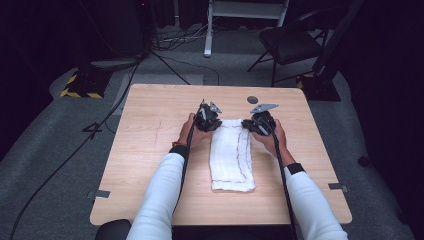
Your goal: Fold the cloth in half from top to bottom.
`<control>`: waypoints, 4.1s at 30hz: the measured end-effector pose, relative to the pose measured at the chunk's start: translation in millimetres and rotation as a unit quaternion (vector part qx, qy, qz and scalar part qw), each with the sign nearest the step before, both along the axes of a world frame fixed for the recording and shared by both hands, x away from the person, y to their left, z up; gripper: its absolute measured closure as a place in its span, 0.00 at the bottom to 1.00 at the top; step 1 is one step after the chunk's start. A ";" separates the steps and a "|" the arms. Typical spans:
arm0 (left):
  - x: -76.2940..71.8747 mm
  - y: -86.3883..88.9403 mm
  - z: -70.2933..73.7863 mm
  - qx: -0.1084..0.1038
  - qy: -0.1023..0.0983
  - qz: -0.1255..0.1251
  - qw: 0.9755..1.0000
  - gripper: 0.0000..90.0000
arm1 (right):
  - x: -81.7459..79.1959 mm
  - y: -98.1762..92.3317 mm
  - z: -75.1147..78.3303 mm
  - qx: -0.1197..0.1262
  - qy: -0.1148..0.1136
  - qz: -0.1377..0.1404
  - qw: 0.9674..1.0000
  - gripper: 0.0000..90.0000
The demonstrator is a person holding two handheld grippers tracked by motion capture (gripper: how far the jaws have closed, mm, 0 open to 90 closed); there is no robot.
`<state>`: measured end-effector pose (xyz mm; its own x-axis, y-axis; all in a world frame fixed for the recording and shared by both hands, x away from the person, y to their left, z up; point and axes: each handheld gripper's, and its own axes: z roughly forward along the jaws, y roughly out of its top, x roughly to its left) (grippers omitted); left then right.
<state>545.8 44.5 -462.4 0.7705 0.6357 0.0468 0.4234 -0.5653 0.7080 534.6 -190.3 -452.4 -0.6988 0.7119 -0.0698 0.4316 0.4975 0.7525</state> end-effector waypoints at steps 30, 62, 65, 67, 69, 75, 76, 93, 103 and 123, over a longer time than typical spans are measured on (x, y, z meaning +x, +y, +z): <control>-38.4 16.6 43.0 -0.027 -0.047 -0.074 0.996 0.93 | -32.9 -5.2 39.3 0.017 -0.054 0.035 0.998 0.91; -136.9 14.7 10.3 0.001 -0.028 -0.186 0.982 0.92 | -128.6 -24.6 1.8 0.014 0.003 0.162 0.987 0.90; -141.6 14.9 7.1 0.007 -0.024 -0.189 0.982 0.92 | -133.3 -23.7 -2.1 0.003 0.004 0.168 0.986 0.89; -144.0 14.6 4.0 0.010 -0.022 -0.192 0.981 0.92 | -134.9 -23.8 -4.3 -0.001 0.007 0.168 0.986 0.89; -145.0 14.1 2.9 0.015 -0.021 -0.194 0.981 0.92 | -135.5 -23.9 -5.4 -0.003 0.008 0.168 0.986 0.89; -148.9 11.9 -4.4 0.028 -0.013 -0.203 0.979 0.90 | -138.7 -23.2 -13.3 -0.015 0.019 0.174 0.984 0.88; -149.3 11.8 -6.4 0.033 -0.012 -0.206 0.978 0.90 | -139.3 -23.4 -14.1 -0.016 0.019 0.175 0.984 0.87; -160.1 8.0 -22.0 0.041 -0.013 -0.204 0.978 0.82 | -155.1 -25.4 -26.9 -0.041 0.021 0.181 0.982 0.83; -138.7 6.0 -27.5 0.047 -0.039 -0.185 0.981 0.84 | -137.3 -20.6 -31.7 -0.049 0.008 0.150 0.987 0.84; -141.9 13.7 -12.5 0.041 0.022 -0.179 0.983 0.38 | -141.3 -24.9 -9.2 -0.031 0.014 0.169 0.985 0.72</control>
